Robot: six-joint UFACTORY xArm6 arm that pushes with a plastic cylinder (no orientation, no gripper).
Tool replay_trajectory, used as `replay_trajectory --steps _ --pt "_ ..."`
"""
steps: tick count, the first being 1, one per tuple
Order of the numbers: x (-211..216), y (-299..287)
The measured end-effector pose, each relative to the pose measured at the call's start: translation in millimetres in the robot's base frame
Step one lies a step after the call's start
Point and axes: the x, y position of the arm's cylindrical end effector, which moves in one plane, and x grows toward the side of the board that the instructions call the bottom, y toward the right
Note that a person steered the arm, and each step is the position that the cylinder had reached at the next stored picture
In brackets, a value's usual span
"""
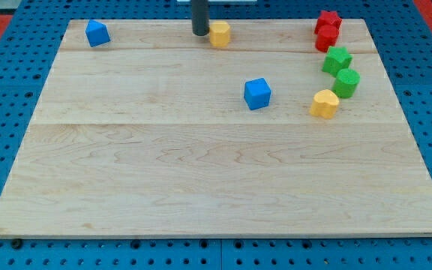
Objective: Move red circle on center left of the board
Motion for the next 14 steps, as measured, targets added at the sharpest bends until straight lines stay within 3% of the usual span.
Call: replay_trajectory --steps 1,2,4,7,8,9,10,11,14 --pt "10.4 -49.0" --pt "32.9 -51.1" --pt "33.4 -61.8" --pt "34.4 -142.8" --pt "53.2 -122.7" --pt "104.1 -131.9" --pt "191.3 -131.3" --pt "224.0 -126.6" --pt "224.4 -276.8"
